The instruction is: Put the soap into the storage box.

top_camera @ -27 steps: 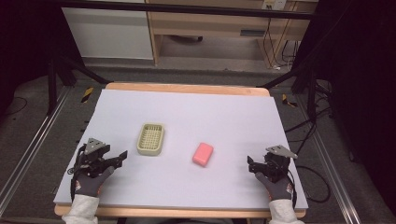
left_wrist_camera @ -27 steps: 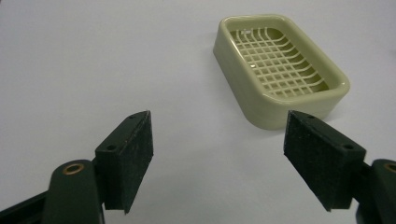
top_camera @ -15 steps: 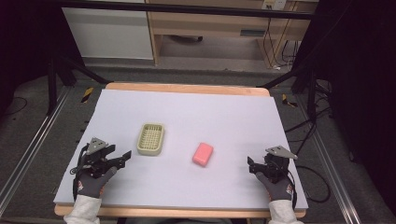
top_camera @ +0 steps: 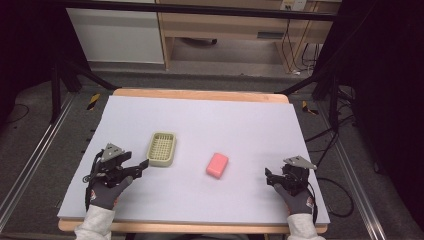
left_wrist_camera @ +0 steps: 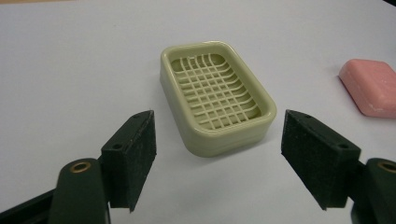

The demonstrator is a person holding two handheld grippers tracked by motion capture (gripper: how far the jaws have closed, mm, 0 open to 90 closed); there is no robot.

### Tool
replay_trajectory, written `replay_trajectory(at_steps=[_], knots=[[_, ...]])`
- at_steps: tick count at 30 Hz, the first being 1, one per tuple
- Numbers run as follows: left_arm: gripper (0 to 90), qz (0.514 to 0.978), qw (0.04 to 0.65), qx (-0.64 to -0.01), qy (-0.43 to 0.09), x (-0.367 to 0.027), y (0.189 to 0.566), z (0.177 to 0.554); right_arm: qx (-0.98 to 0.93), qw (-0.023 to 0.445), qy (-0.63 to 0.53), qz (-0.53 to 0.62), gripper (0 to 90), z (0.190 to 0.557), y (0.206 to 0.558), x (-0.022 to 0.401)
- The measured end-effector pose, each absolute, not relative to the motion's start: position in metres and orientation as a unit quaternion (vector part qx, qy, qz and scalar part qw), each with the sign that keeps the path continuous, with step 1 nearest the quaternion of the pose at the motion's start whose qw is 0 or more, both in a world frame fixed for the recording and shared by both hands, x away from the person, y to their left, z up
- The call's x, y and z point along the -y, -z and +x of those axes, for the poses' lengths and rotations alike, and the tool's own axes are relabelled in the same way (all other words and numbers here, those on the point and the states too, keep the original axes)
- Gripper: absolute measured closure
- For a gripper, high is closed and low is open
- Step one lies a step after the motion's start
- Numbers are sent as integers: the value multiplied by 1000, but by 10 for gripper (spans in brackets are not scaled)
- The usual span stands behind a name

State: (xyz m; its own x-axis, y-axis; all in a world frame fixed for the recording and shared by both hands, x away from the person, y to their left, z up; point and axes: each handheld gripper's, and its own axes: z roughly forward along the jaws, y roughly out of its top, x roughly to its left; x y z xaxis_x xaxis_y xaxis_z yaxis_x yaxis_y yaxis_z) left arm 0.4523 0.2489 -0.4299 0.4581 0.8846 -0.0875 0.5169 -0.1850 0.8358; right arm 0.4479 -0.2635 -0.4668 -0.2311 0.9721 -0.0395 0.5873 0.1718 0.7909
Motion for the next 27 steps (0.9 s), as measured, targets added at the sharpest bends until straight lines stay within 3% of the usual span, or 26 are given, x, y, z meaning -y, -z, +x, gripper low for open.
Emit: replay_trajectory(at_steps=[12,27], knots=[[242,758,423,-444,-224,-218,402,464,-709,285,-337,549,96,450,465,265],[228,782,428,-401,-212,-166,393,474,-710,286,-342,546,96,448,466,264]])
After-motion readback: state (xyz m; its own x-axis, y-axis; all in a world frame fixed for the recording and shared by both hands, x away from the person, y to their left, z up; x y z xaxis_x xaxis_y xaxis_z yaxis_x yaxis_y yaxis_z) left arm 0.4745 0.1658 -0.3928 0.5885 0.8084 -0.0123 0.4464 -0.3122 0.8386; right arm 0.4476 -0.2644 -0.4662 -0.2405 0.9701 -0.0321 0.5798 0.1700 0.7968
